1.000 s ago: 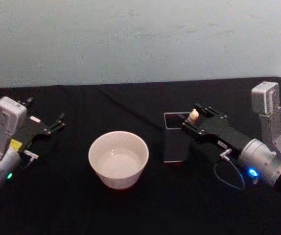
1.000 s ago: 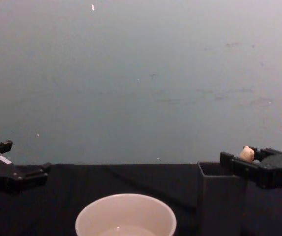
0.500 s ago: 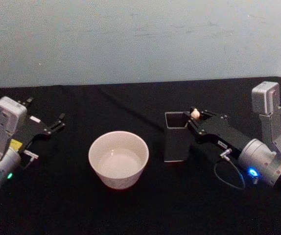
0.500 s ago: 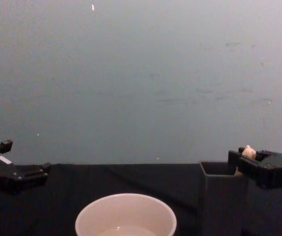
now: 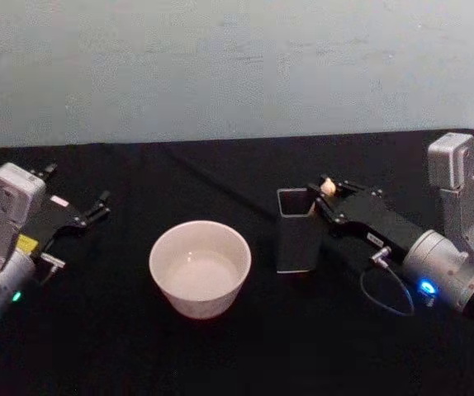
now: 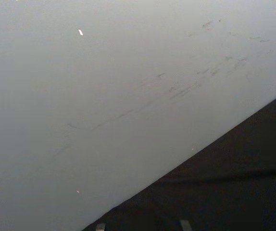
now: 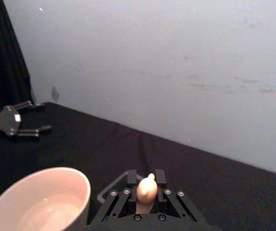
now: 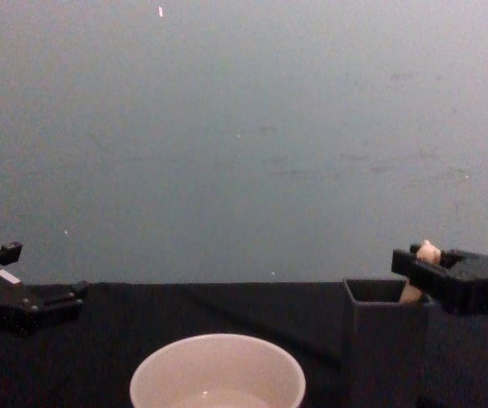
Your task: Pick up the stirring spoon with one hand, stir inside the cup, then place it back in its original position.
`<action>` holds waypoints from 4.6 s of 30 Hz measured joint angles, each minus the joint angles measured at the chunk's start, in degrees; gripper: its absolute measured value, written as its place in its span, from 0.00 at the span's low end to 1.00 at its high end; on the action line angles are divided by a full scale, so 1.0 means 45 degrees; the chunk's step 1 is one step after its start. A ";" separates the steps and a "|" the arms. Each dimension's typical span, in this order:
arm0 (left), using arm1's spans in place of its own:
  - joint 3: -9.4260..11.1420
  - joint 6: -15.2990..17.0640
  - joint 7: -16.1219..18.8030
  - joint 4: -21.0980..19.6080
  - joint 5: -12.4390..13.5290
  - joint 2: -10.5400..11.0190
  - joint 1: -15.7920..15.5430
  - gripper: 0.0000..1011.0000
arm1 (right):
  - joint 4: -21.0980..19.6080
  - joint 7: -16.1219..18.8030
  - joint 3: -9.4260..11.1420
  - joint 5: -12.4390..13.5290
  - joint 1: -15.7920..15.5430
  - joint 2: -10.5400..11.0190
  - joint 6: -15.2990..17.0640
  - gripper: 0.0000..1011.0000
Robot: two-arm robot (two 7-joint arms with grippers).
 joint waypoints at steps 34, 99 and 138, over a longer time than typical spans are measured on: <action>0.0000 0.0000 0.0000 0.0000 0.0000 0.0000 0.0000 0.99 | -0.1802 0.1077 0.0975 0.1542 0.0810 0.1235 0.0448 0.21; -0.0001 0.0000 0.0000 0.0001 0.0000 0.0000 0.0000 0.99 | 0.4213 0.4731 -0.3340 -0.0125 0.4189 -0.1270 -0.3006 0.21; 0.0000 -0.0001 -0.0001 0.0000 0.0000 0.0000 0.0000 0.99 | 0.4098 0.4706 -0.3016 -0.0882 0.3710 -0.1087 -0.3072 0.21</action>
